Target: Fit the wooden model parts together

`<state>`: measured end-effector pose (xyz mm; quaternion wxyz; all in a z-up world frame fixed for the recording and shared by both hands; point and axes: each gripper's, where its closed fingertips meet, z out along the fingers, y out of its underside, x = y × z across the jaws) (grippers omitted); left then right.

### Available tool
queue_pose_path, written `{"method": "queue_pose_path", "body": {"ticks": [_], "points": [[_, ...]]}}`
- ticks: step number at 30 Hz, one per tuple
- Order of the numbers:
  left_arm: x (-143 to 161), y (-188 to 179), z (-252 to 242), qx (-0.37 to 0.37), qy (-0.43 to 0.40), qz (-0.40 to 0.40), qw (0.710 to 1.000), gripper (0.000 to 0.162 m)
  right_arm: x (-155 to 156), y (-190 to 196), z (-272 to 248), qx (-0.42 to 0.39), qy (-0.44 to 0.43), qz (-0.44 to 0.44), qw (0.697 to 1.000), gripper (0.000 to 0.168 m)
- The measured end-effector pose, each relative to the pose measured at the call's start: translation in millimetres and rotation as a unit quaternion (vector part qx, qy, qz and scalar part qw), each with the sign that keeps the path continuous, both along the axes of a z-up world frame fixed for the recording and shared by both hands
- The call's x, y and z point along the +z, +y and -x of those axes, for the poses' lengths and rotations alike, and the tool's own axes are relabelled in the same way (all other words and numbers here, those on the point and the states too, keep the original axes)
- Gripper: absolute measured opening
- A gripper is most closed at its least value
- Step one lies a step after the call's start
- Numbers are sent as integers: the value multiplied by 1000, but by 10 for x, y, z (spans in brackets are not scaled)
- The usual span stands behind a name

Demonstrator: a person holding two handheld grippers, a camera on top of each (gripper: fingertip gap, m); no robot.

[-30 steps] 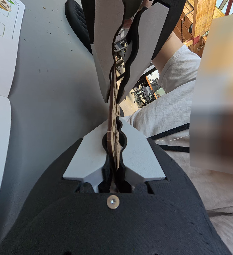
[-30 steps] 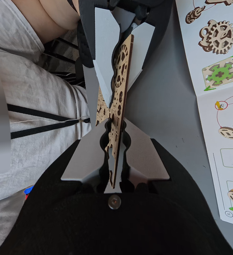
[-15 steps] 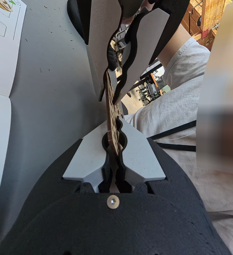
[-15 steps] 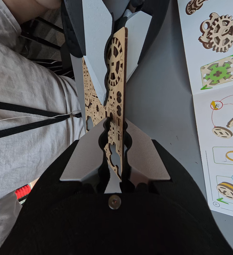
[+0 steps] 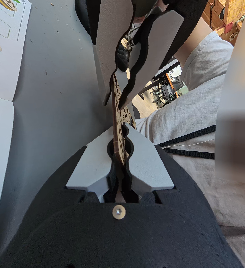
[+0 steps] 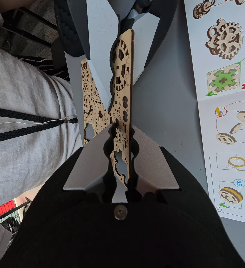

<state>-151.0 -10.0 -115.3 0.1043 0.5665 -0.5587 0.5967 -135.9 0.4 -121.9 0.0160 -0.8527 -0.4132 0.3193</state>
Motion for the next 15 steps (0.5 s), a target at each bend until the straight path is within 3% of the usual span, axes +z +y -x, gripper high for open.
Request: {"method": "queue_pose_path", "body": {"ticks": [6, 8, 12, 15], "points": [[119, 39, -21, 12, -20, 38, 999, 1, 176, 54, 5, -13, 67, -18, 997, 15], [133, 82, -29, 23, -24, 39, 999, 1, 282, 139, 2, -44, 110, -29, 993, 25], [119, 52, -28, 15, -21, 32, 999, 1, 339, 241, 30, -94, 161, -19, 982, 16], [116, 58, -29, 17, -20, 34, 999, 1, 244, 181, 42, -78, 130, -15, 988, 11]]}}
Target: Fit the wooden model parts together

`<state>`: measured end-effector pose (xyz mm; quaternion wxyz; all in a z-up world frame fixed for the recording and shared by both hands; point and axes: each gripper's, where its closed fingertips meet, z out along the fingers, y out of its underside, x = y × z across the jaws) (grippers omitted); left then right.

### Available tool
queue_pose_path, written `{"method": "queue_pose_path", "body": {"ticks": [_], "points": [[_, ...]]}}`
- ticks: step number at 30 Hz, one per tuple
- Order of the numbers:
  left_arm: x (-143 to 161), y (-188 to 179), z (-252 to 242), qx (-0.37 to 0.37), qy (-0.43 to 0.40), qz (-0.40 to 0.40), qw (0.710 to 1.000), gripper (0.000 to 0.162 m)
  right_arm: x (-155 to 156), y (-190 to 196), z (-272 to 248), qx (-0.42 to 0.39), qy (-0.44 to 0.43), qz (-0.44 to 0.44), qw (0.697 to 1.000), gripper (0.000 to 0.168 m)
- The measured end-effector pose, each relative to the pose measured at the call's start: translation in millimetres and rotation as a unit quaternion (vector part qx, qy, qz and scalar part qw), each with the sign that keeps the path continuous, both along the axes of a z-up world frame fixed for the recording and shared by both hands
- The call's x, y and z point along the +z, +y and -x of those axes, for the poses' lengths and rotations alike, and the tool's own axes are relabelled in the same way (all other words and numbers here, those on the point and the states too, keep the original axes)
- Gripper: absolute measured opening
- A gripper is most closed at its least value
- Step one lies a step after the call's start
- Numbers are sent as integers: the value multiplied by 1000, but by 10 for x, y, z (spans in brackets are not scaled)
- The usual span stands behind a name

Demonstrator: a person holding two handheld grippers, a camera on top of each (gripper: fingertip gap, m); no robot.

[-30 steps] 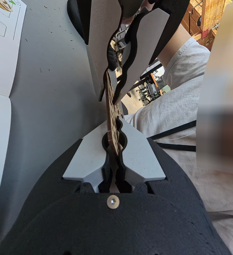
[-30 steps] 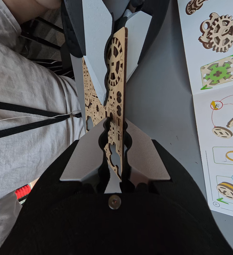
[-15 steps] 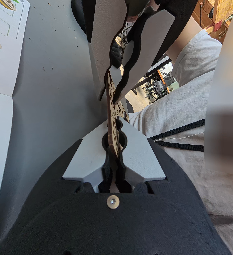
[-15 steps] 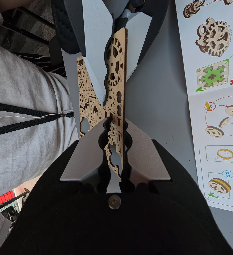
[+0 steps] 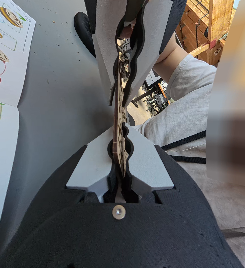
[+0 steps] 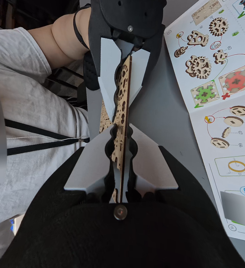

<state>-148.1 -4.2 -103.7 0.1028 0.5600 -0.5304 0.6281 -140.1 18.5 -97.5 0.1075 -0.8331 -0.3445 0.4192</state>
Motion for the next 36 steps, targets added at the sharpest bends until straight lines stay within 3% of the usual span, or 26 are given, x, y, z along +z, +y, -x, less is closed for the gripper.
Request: {"method": "queue_pose_path", "body": {"ticks": [10, 36], "points": [[-6, 16, -5, 4, 4, 4, 1000, 1, -4, 39, 11, -30, 9, 30, 999, 8], [21, -32, 12, 0, -8, -11, 1000, 1, 44, -14, 31, -14, 6, 64, 998, 3]]}}
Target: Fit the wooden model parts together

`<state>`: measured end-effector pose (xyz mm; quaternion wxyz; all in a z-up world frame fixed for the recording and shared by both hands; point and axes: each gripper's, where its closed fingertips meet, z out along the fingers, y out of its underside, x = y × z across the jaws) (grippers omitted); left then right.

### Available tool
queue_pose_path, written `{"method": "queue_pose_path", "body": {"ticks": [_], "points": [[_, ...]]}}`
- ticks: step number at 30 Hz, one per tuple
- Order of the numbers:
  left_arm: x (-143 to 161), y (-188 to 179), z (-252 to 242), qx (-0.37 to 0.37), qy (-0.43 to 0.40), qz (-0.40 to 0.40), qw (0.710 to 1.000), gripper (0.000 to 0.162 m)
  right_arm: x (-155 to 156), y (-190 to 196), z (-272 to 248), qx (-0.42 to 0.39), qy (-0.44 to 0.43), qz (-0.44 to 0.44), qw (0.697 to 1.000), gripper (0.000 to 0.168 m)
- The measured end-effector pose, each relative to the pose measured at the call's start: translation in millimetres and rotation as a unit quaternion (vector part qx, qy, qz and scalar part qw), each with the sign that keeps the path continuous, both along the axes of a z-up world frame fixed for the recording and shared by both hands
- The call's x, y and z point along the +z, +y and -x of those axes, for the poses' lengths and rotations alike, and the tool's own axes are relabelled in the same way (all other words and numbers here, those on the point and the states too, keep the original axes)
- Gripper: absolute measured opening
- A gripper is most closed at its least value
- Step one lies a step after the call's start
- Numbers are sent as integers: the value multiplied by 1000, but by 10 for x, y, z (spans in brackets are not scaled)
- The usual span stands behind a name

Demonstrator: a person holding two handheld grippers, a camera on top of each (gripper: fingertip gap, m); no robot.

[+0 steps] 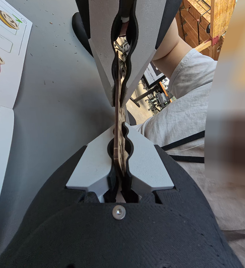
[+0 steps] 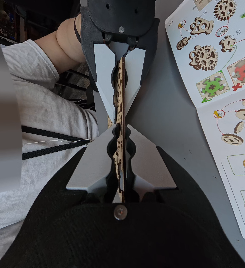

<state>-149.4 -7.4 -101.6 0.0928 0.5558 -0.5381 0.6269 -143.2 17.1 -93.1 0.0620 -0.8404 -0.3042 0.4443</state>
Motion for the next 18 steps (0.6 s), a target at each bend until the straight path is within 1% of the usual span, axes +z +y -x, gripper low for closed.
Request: {"method": "queue_pose_path", "body": {"ticks": [8, 11, 14, 17, 18], "points": [[-22, -5, -3, 0, 4, -8, 1000, 1, -53, 5, -17, 12, -35, -15, 999, 5], [-17, 14, -11, 5, 2, -6, 1000, 1, -42, 25, -20, 10, -35, -20, 999, 6], [-15, 13, -8, 1, 2, -4, 1000, 1, -45, 22, -23, 30, -40, -46, 998, 8], [-6, 30, -5, 0, 3, 6, 1000, 1, -20, 7, -60, 31, -33, -32, 998, 9], [-13, 39, 0, 0, 5, 8, 1000, 1, -31, -22, -91, 41, -43, -30, 998, 13]]}}
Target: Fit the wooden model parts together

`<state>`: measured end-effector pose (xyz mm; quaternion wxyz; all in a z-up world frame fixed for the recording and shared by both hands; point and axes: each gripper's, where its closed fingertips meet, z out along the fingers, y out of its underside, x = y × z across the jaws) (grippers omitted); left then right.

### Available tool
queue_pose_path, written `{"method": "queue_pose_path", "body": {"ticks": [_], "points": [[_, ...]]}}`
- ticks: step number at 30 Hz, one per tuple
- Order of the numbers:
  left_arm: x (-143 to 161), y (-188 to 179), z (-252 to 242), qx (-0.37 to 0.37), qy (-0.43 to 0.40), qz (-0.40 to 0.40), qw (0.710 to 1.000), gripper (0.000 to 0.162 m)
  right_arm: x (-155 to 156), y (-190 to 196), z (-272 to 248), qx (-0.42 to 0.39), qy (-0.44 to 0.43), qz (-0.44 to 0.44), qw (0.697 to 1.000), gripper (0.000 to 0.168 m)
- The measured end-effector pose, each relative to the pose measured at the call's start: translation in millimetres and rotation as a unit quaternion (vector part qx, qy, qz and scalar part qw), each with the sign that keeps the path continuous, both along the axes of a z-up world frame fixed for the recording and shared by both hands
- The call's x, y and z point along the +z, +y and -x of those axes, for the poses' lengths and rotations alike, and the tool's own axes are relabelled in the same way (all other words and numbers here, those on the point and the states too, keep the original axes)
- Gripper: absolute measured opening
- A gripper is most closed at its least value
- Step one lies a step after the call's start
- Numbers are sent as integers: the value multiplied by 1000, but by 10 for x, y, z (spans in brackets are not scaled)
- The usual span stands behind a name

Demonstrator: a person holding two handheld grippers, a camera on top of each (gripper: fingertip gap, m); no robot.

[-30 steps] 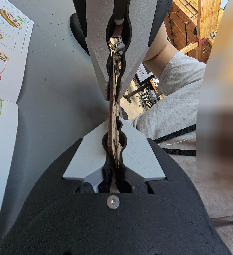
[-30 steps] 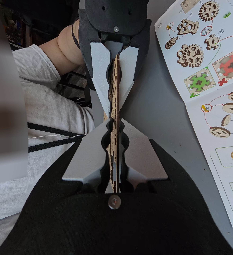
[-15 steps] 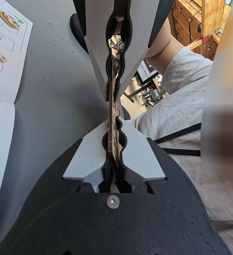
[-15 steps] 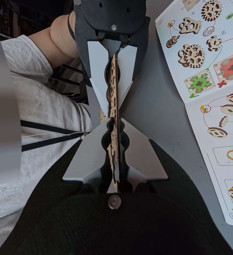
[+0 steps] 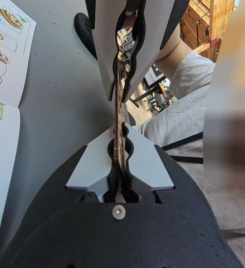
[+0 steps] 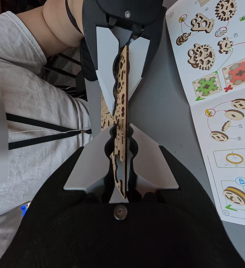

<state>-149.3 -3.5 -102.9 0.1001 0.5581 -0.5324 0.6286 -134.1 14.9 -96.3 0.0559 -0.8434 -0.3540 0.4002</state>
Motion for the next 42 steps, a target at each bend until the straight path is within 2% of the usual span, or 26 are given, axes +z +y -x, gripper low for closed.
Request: {"method": "queue_pose_path", "body": {"ticks": [26, 29, 31, 33, 42], "points": [[-51, -12, -5, 1, 2, -33, 999, 1, -92, 16, -63, 31, -70, -76, 994, 12], [-10, -23, 5, -8, -2, -10, 1000, 1, -20, 5, -32, 27, -35, -59, 997, 11], [3, -16, 7, -7, -6, -9, 1000, 1, 22, 22, 24, 14, -9, -50, 999, 16], [-6, -14, 9, -7, -3, -8, 1000, 1, -10, 38, 19, 16, -21, -57, 998, 12], [-15, -24, 3, -1, -6, -28, 1000, 1, -28, 39, 10, 9, -35, -40, 999, 10]]}}
